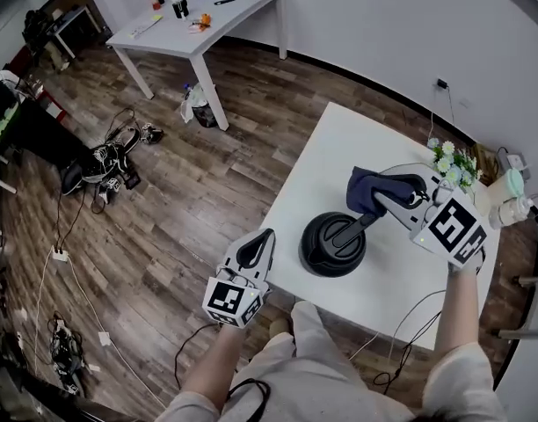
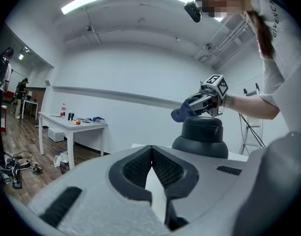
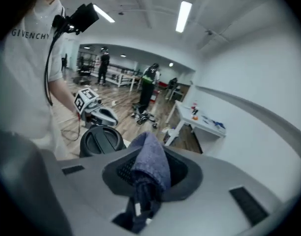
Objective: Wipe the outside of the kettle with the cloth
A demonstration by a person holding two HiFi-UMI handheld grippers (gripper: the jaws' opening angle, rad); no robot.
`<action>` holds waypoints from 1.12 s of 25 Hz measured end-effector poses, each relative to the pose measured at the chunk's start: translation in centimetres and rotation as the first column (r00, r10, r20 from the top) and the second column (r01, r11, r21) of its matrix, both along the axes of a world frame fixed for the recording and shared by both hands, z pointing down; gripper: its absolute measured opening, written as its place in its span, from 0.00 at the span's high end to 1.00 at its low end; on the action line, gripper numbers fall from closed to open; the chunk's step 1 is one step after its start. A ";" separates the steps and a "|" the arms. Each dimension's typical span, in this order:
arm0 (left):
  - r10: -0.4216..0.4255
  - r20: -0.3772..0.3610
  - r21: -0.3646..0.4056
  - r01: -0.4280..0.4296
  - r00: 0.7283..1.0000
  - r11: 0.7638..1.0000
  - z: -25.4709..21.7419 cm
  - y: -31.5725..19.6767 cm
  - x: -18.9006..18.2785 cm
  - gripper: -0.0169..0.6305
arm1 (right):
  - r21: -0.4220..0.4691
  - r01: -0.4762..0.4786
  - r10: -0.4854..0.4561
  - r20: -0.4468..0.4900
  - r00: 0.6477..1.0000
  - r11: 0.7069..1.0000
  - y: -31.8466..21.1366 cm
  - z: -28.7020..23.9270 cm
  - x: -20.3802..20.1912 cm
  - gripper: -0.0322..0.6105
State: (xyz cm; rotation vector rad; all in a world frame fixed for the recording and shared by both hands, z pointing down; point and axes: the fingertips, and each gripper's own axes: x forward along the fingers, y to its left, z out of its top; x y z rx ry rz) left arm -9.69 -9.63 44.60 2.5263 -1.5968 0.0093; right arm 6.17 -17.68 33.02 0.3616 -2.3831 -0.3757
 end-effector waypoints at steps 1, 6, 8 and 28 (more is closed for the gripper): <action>-0.013 -0.003 0.003 0.013 1.000 1.000 -0.1 0.1 -0.4 0.96 | -0.028 0.064 -0.065 -0.060 0.996 0.998 0.2 0.7 -1.3 0.84; -0.077 -0.002 0.012 0.077 0.997 0.997 -0.7 0.6 -2.3 0.96 | -0.154 0.227 -0.263 -0.282 0.923 0.962 1.2 4.4 -6.2 0.84; -0.104 -0.002 0.011 0.104 0.995 0.995 -0.7 0.8 -3.3 0.96 | -0.190 0.316 -0.363 -0.328 0.872 0.930 2.2 5.1 -8.2 0.84; -0.128 -0.032 0.021 0.129 0.991 0.991 -1.1 0.8 -4.7 0.96 | -0.082 0.358 -0.313 0.334 0.889 0.930 6.3 -5.1 -11.7 0.84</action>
